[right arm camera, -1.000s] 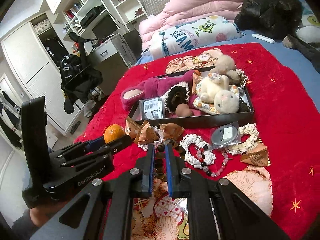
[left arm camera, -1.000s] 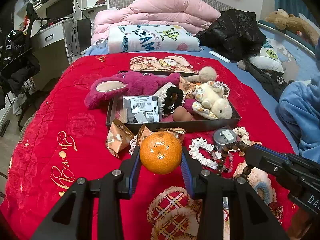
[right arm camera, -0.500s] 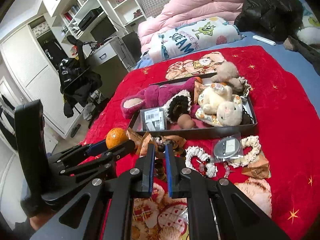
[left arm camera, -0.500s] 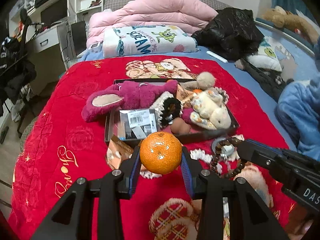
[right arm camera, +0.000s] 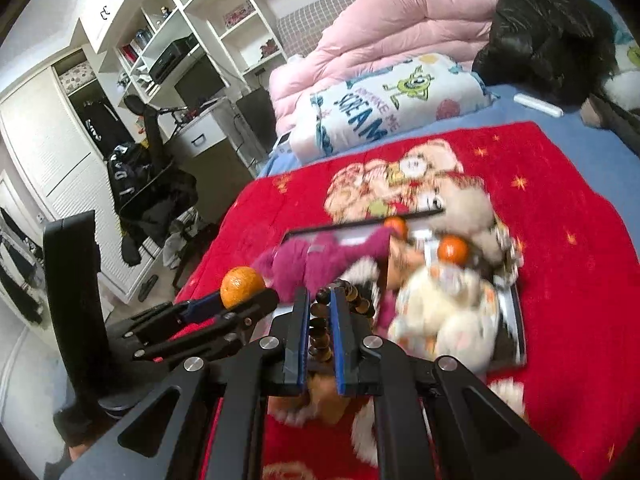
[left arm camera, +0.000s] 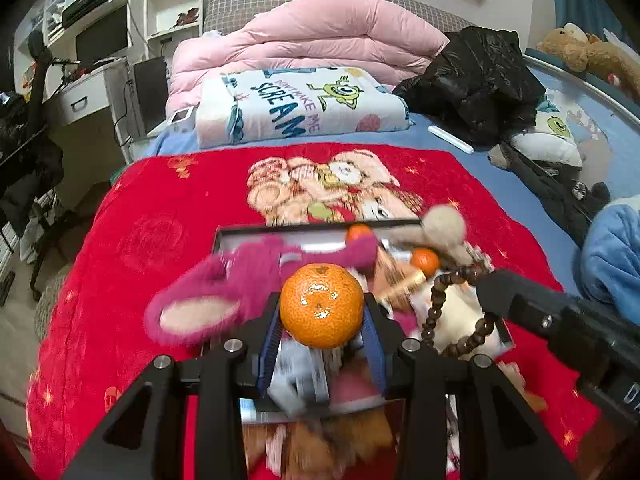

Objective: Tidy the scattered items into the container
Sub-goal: 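Carry the orange and bead bracelet over the black tray with both tools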

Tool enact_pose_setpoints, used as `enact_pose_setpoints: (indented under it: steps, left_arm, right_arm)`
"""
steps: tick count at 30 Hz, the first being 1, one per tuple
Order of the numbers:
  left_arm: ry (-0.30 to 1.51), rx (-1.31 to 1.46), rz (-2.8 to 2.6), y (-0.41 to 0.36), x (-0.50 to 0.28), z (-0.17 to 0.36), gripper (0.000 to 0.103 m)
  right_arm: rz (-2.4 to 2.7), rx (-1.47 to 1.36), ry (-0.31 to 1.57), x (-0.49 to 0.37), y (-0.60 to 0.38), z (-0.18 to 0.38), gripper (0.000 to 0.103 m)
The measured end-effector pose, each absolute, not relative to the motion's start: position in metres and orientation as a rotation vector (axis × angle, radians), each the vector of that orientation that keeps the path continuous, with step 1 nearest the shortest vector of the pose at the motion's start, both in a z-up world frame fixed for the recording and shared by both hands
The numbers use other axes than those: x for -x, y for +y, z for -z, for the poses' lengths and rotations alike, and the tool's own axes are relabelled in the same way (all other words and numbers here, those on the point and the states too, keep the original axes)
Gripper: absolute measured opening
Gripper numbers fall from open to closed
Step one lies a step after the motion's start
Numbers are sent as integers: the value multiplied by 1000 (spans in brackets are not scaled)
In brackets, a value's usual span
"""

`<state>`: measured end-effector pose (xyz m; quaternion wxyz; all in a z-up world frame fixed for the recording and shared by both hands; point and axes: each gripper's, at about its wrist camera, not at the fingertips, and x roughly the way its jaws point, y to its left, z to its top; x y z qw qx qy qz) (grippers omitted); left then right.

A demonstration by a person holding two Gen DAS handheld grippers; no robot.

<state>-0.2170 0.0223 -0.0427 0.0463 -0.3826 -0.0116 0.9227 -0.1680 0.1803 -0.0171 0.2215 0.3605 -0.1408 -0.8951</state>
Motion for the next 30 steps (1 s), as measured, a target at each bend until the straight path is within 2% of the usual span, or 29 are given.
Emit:
enact_pose_setpoints:
  steps: [6, 10, 12, 17, 21, 30]
  left_arm:
    - [-78, 1148, -2805, 19, 262, 56, 39]
    - [2, 1145, -2803, 26, 267, 69, 39]
    - [32, 1142, -2801, 29, 268, 78, 39]
    - [-38, 1168, -2798, 26, 270, 96, 39]
    - [20, 1197, -2813, 30, 271, 107, 39]
    - [16, 1199, -2809, 32, 270, 109, 39]
  right_arm:
    - [2507, -941, -402, 223, 179, 25, 11]
    - [2502, -969, -401, 246, 176, 44, 11]
    - [2497, -982, -389, 250, 174, 56, 11]
    - [2495, -999, -355, 248, 168, 80, 11]
    - [2488, -991, -361, 249, 167, 85, 11]
    - [2483, -1008, -376, 250, 167, 88, 11]
